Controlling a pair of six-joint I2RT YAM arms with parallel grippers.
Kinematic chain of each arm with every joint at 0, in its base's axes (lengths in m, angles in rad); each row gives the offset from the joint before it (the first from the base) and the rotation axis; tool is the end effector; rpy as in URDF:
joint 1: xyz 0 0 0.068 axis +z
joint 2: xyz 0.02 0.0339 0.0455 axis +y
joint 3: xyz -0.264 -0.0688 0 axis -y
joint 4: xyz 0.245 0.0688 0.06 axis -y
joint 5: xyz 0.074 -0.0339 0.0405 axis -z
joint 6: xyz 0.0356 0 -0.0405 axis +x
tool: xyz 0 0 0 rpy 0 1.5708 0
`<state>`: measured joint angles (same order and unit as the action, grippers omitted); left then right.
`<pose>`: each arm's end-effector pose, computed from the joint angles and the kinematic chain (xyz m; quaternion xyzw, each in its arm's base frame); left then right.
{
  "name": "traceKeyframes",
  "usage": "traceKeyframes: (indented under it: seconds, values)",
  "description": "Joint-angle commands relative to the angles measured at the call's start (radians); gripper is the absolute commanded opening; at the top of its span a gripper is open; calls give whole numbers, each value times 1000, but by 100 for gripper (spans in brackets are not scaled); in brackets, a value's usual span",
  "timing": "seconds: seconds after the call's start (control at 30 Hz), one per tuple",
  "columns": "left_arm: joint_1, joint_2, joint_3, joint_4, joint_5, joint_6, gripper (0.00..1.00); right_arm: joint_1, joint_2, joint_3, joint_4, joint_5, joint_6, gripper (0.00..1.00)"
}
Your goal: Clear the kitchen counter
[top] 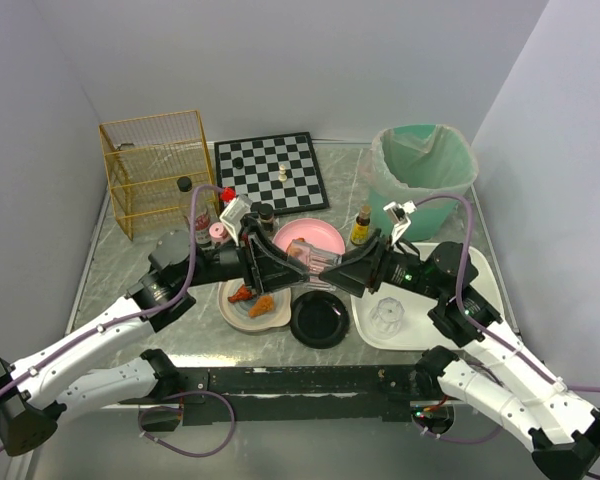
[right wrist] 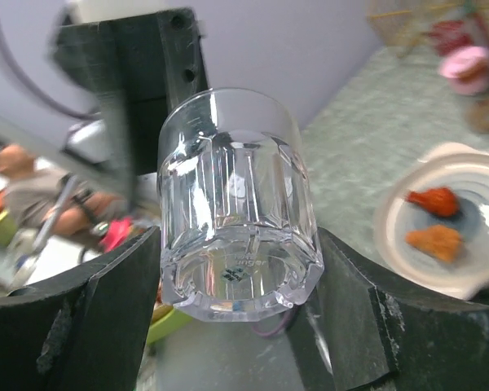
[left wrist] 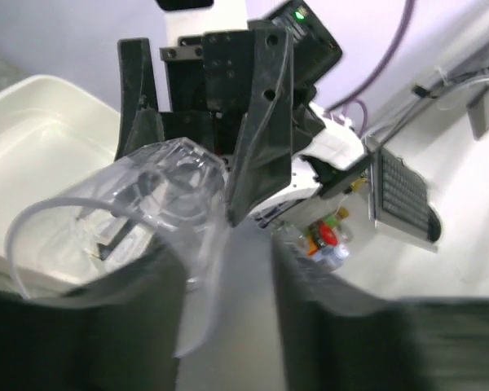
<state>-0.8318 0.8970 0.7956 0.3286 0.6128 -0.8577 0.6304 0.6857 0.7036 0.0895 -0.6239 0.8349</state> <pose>0.1233 -0.1657 0.3779 0.2284 0.5964 -0.6827 0.3551 0.1185 0.1122 0.3561 -0.1623 0.6559 0.6261 0.3893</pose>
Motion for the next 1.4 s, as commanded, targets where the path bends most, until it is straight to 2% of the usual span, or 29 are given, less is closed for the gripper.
traceKeyframes:
  seconds: [0.0, 0.07, 0.13, 0.2, 0.27, 0.4, 0.47, 0.57, 0.77, 1.07, 1.37]
  values:
    - [5, 7, 91, -161, -145, 81, 62, 2, -69, 65, -207, 257, -89, 0]
    - [20, -7, 100, -258, -218, 106, 80, 2, -97, 120, -346, 404, -138, 0]
    - [39, -27, 97, -327, -302, 123, 87, 0, -80, 204, -532, 557, -186, 0]
    - [69, -43, 93, -431, -389, 129, 89, -3, -25, 311, -717, 743, -210, 0]
    - [101, -49, 85, -499, -433, 129, 89, -11, 40, 399, -862, 864, -243, 0]
    - [134, -53, 74, -556, -450, 131, 89, -23, 211, 528, -1095, 981, -304, 0]
    - [138, -53, 70, -551, -444, 132, 89, -24, 286, 554, -1145, 1004, -330, 0]
    - [137, -46, 79, -554, -438, 138, 89, -28, 371, 553, -1175, 1032, -342, 0]
    - [138, -47, 85, -563, -449, 157, 89, -37, 500, 501, -1133, 1060, -370, 0]
    - [140, -58, 74, -573, -462, 166, 89, -52, 672, 497, -1093, 998, -461, 0]
    - [140, -69, 60, -577, -475, 167, 89, -70, 736, 421, -1024, 951, -461, 0]
